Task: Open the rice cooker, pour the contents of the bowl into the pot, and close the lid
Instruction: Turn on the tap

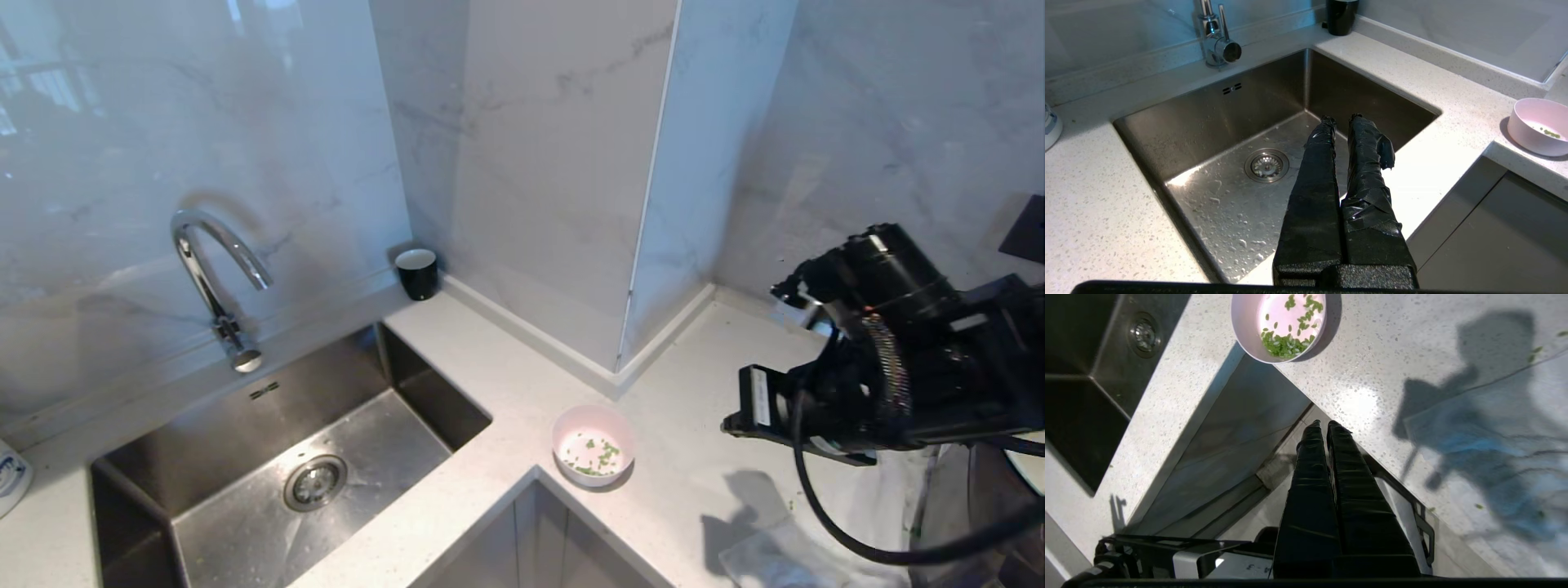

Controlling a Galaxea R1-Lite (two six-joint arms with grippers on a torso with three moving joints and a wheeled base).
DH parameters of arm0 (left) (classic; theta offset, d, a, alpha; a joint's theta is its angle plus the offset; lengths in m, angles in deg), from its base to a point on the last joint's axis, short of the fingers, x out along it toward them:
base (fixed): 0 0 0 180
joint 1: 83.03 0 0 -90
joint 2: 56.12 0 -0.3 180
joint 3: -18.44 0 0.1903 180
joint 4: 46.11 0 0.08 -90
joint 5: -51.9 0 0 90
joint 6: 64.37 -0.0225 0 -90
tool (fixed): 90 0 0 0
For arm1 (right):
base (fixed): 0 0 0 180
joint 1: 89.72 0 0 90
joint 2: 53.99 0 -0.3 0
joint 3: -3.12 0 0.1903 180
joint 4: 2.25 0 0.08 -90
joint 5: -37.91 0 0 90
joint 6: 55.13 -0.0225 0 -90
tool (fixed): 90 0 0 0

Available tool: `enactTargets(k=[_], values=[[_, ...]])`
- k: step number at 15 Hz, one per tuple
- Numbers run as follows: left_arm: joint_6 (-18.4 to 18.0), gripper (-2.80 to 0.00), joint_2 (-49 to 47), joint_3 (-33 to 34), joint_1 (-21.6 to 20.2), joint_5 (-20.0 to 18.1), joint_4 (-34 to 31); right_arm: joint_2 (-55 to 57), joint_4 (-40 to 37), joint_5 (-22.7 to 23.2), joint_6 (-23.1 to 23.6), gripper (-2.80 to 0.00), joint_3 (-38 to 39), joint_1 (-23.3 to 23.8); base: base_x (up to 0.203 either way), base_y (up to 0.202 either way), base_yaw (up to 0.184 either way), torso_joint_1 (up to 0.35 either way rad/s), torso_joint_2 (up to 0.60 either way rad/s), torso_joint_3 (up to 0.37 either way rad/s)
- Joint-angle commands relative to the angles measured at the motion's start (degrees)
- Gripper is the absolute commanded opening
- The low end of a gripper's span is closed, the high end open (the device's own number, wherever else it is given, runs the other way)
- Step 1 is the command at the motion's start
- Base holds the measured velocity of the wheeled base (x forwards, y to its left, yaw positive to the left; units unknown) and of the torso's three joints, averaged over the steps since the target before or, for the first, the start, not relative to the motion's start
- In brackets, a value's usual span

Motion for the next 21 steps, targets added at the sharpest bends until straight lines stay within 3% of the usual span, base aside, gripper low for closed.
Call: enactTargets(k=[1,6,9,12,14,15,17,19,21], values=[[0.03,-2.80,-0.02,0.12,0.00,0.04,0.03,-13.73,-0.30,-1.94,0.42,-2.80,4.62,-0.20,0.000,0.000,0.000,0.000,0.00,0.000],[0.03,-2.80,-0.01,0.14,0.00,0.00,0.03,-32.77,-4.56,-15.67,5.78,-2.80,10.57,-0.95,0.000,0.000,0.000,0.000,0.00,0.000],[0.03,-2.80,0.01,0.12,0.00,0.04,0.03,-42.17,-9.99,-21.23,9.32,-2.80,11.58,3.08,0.000,0.000,0.000,0.000,0.00,0.000],[0.03,-2.80,0.01,0.09,0.00,-0.04,0.03,-51.43,-10.86,-22.58,16.79,-2.80,14.94,9.60,0.000,0.000,0.000,0.000,0.00,0.000],[0.03,-2.80,-0.02,0.18,0.00,0.00,0.03,-58.67,-9.72,-22.60,24.32,-2.80,17.80,11.94,0.000,0.000,0.000,0.000,0.00,0.000],[0.03,-2.80,-0.03,0.13,0.00,-0.01,0.03,-61.23,-7.26,-22.71,30.18,-2.80,20.16,13.16,0.000,0.000,0.000,0.000,0.00,0.000],[0.03,-2.80,0.01,0.17,0.00,0.03,0.03,-64.23,-1.92,-22.75,36.72,-2.80,23.37,19.07,0.000,0.000,0.000,0.000,0.00,0.000],[0.03,-2.80,0.01,0.10,0.00,0.02,0.03,-67.93,0.93,-22.02,40.75,-2.80,25.40,23.28,0.000,0.000,0.000,0.000,0.00,0.000],[0.03,-2.80,0.01,0.18,0.00,-0.05,0.03,-71.69,1.55,-20.79,41.58,-2.80,27.15,23.88,0.000,0.000,0.000,0.000,0.00,0.000]])
